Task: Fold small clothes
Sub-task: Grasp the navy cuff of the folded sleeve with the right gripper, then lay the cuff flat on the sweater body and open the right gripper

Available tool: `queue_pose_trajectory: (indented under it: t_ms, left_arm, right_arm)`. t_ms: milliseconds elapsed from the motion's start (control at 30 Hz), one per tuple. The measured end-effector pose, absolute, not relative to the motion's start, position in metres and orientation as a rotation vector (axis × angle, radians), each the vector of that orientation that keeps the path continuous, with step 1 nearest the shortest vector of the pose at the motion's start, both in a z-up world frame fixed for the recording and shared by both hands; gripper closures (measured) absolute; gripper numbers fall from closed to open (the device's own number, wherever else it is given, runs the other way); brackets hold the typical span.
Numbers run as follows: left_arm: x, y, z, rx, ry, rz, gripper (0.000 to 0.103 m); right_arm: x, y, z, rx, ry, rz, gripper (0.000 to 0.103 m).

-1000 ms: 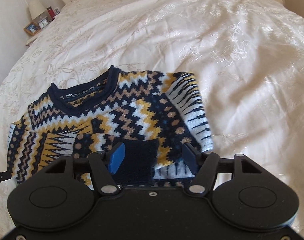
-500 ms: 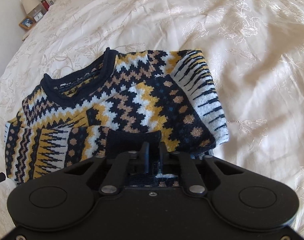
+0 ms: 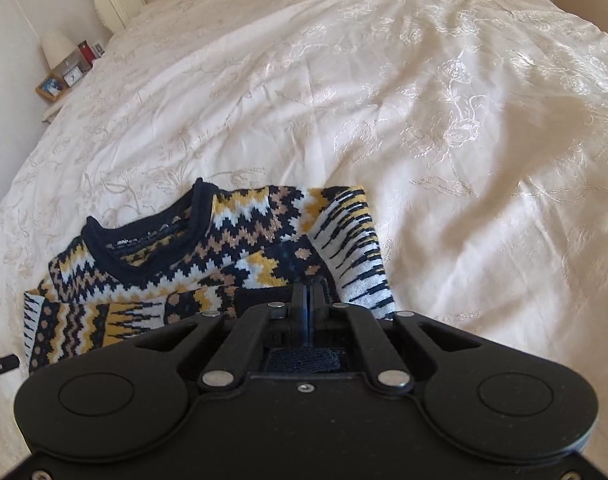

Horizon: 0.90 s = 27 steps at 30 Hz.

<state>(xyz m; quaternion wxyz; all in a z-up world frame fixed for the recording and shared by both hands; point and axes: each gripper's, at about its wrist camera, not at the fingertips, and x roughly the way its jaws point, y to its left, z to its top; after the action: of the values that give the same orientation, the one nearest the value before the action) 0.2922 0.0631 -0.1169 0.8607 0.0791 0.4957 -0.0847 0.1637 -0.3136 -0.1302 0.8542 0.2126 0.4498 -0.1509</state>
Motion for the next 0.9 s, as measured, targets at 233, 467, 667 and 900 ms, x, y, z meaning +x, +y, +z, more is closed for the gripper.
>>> queue_pose_trajectory:
  t_ms: [233, 467, 667, 900]
  left_arm:
    - [0.316, 0.042, -0.146, 0.243, 1.069, -0.162, 0.064]
    - [0.337, 0.077, -0.178, 0.256, 1.154, -0.057, 0.059]
    - [0.33, 0.082, -0.172, 0.253, 1.144, -0.072, 0.058]
    - [0.308, 0.097, -0.149, 0.089, 1.138, -0.083, 0.053]
  right_arm:
    - [0.167, -0.301, -0.139, 0.38, 0.988, -0.323, 0.096]
    - [0.16, -0.315, -0.151, 0.294, 1.085, -0.454, 0.089]
    - [0.157, -0.305, -0.139, 0.274, 1.01, -0.398, 0.087]
    - [0.171, -0.28, -0.14, 0.281, 0.99, -0.315, 0.05]
